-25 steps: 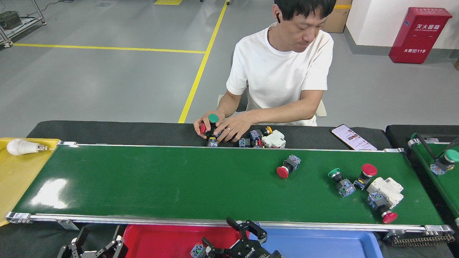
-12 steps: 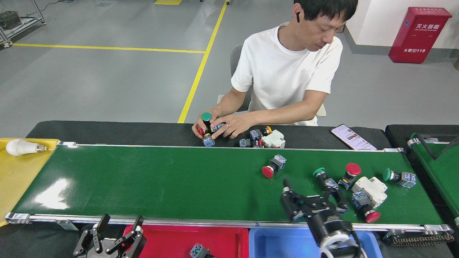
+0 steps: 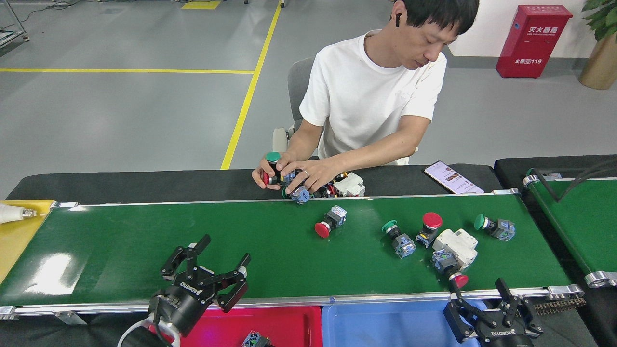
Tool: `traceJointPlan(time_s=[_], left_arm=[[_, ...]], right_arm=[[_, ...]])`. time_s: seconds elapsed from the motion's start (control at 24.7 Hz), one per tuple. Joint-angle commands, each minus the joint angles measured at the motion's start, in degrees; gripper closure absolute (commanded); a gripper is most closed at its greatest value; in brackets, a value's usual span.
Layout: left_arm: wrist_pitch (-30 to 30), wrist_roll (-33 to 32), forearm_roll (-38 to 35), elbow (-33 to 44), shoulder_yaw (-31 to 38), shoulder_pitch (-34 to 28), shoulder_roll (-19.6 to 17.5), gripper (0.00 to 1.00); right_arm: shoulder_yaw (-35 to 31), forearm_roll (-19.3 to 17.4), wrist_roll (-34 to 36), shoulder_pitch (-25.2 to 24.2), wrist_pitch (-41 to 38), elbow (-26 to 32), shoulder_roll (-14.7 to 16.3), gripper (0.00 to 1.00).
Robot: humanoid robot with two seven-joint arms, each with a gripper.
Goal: Pick switch part from conveyor to tray
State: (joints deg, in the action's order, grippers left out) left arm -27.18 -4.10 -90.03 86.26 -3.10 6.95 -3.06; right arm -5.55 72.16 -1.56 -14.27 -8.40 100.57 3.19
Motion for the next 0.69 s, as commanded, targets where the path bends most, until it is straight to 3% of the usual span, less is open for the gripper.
traceJointPlan(time_s=[0.0,0.24,0.53,0.57,0.65], left_arm=[[0.29,-0.3,-1.46,-2.76,-1.47,3.16,0.33,0.0],[2.05,-2.49,-2.69,-15.42,-3.93,12.3,3.76,0.0],[3.81,-2.49,-2.69,-19.82,-5.52,15.46,4.99,0.0],[4.07,-2.49,-2.69,-20.87,-5.6,15.82,5.52,0.0],[4.42,-2.49,-2.69,-23.42,-5.52,17.49,6.22,0.0]], right_arm=[[0.02,-0.09,0.94,0.21,-0.65,0.86,-0.73,0.02],[4.41,1.05,-4.86,3.98,0.75,-0.28,-2.13,0.03],[11.09,3.42,-5.48,11.19,7.96,-7.4,-2.31,0.04],[12.15,3.42,-5.74,12.42,8.49,-8.37,-2.22,0.06],[14.61,3.25,-6.97,14.36,8.57,-10.74,-2.13,0.32]])
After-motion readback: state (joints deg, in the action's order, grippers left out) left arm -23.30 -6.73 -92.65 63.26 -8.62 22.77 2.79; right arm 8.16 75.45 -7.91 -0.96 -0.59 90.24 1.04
